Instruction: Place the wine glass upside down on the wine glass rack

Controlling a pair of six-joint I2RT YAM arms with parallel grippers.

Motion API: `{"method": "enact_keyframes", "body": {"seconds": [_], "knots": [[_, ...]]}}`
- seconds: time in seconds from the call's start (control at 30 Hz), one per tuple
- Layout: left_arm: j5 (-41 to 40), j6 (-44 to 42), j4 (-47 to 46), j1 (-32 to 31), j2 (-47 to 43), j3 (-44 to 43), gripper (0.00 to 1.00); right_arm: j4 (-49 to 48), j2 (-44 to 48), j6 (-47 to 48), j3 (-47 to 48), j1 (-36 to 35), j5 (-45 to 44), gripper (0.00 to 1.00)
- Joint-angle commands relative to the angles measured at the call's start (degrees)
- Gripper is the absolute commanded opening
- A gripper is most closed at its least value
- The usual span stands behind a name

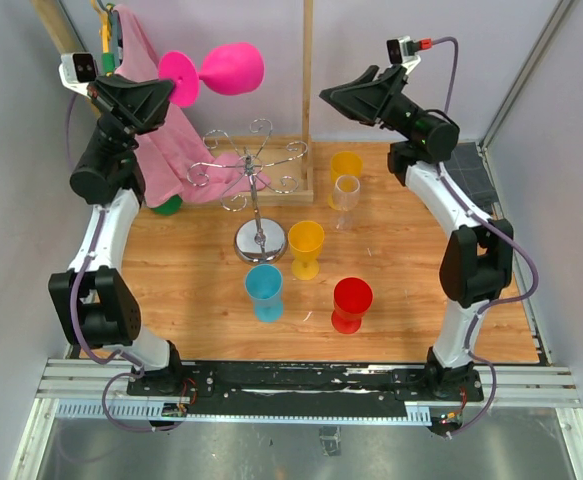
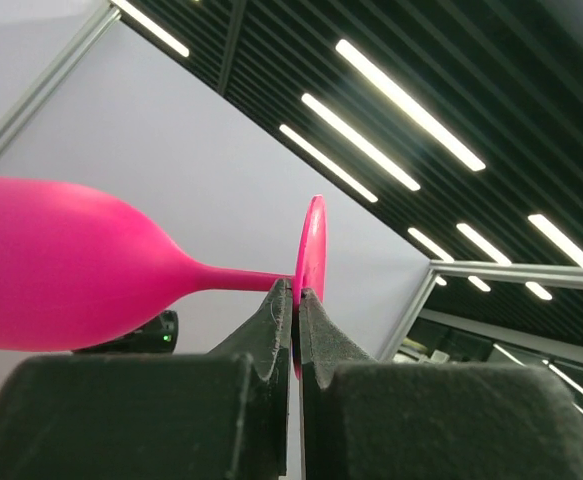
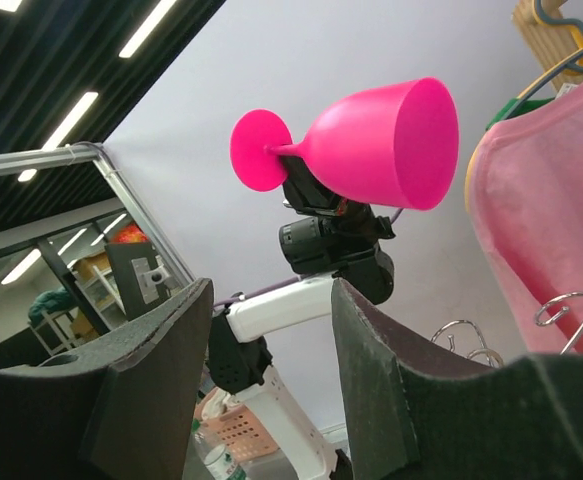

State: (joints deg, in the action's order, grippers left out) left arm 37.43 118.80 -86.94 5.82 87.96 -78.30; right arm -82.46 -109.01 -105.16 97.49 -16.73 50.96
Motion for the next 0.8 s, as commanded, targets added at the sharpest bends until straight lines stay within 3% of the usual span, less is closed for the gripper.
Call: {"method": "enact_keyframes", "body": {"seconds": [0.0, 0.23, 0.4, 0.53, 0.6, 0.77], "knots": [[3.5, 0.2, -1.1, 2.2, -2.5, -2.1, 0.00, -0.5, 4.5, 3.8, -1.0, 2.2, 3.9, 0.52], [9.6, -10.5, 12.7, 6.1, -5.8, -1.6, 0.00, 8.3, 8.7, 11.6, -2.7, 3.4, 7.6, 0.51], [12.7, -31.5, 38.9, 7.3, -10.0, -4.9, 0.00, 12.0, 10.0, 14.4, -2.4, 4.1, 8.7, 0.49], [10.8, -48.5, 62.9, 7.3, -11.1, -11.0, 0.00, 16.1, 11.4, 18.4, -1.9, 4.7, 10.3, 0.49], [9.3, -53.0, 67.7, 7.3, -10.9, -11.7, 0.00, 18.2, 12.2, 20.2, -2.1, 4.8, 10.7, 0.49], [8.6, -54.0, 69.1, 7.3, -10.1, -8.1, 0.00, 23.2, 14.5, 25.0, -3.8, 4.8, 10.8, 0.48]]}}
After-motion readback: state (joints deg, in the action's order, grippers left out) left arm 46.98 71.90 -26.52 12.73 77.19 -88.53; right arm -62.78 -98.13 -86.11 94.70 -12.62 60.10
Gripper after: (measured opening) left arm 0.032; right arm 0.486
